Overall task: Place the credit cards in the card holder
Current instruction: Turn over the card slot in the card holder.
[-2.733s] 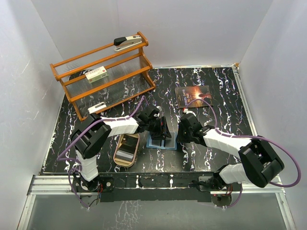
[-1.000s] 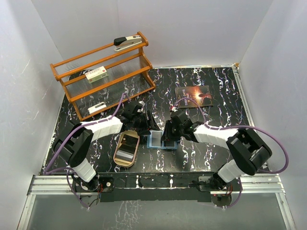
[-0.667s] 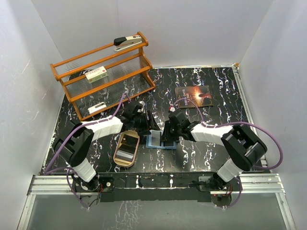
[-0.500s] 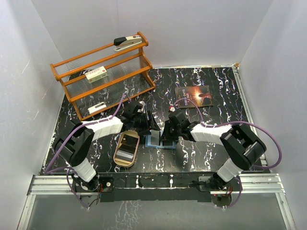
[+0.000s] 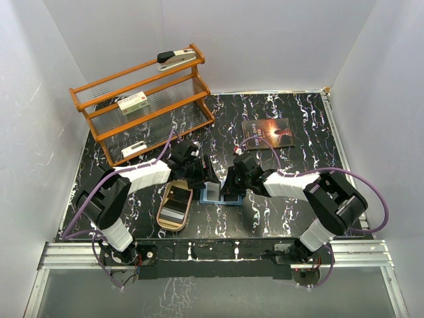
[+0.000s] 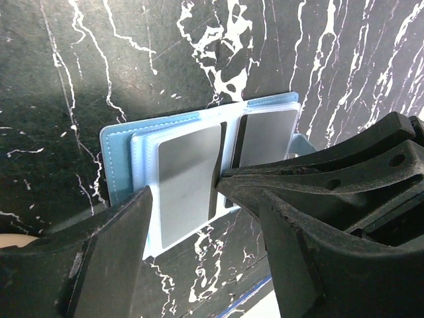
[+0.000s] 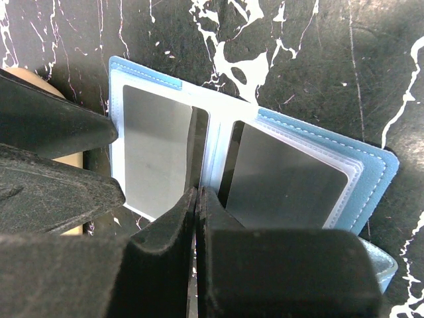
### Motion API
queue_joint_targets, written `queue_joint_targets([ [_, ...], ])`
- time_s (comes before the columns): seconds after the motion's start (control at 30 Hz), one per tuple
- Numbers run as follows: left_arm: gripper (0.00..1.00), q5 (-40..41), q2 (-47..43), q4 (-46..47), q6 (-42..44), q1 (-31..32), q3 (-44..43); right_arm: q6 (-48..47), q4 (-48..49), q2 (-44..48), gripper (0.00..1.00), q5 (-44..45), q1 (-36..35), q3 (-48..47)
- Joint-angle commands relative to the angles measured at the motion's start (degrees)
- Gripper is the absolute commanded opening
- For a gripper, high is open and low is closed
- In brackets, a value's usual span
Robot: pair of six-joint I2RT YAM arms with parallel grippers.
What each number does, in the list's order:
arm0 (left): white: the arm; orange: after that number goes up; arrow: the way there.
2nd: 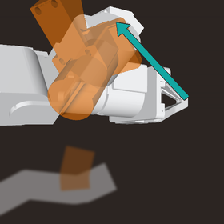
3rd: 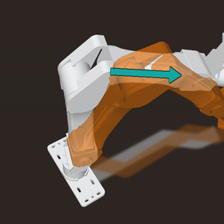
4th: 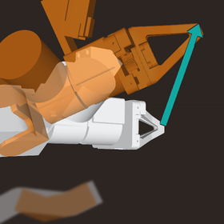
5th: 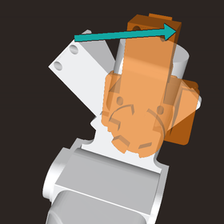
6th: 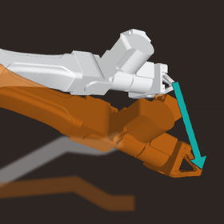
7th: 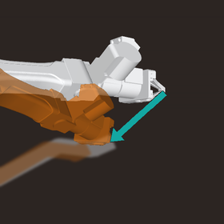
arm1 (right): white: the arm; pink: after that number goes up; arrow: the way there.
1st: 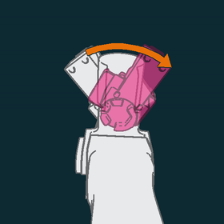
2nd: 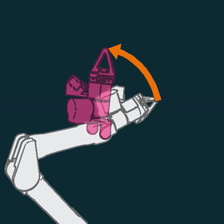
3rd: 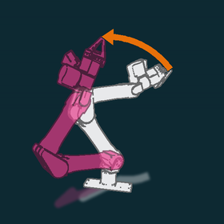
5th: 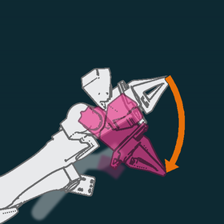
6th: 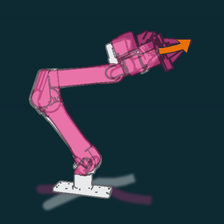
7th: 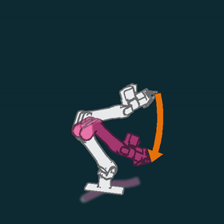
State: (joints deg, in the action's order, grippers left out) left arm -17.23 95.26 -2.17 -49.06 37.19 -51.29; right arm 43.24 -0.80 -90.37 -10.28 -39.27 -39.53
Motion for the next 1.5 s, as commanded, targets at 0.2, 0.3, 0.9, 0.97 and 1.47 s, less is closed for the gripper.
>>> queue_joint_targets([
  [0.2,0.65,2.34,-1.73,-2.82,2.56,-0.36,-1.53,-0.89,-0.17,-2.23,0.0,2.86,-0.2,2.11],
  [0.3,0.65,0.37,-0.98,-0.57,1.77,-0.37,-0.68,-1.05,-0.13,-2.11,0.0,2.9,-0.19,2.27],
  [0.9,0.63,-9.46,-2.25,10.06,-5.69,0.31,1.94,-2.17,-0.04,2.7,0.14,1.78,-0.26,1.46],
  [0.97,0.63,-9.71,-2.47,11.24,-6.52,0.47,2.25,-3.43,-1.92,4.41,0.15,3.62,-0.25,0.65],
  [1.47,0.63,-10.35,1.39,14.89,-9.15,6.05,-1.84,-4.06,-19.7,28.69,0.37,25.65,-0.17,0.89],
])
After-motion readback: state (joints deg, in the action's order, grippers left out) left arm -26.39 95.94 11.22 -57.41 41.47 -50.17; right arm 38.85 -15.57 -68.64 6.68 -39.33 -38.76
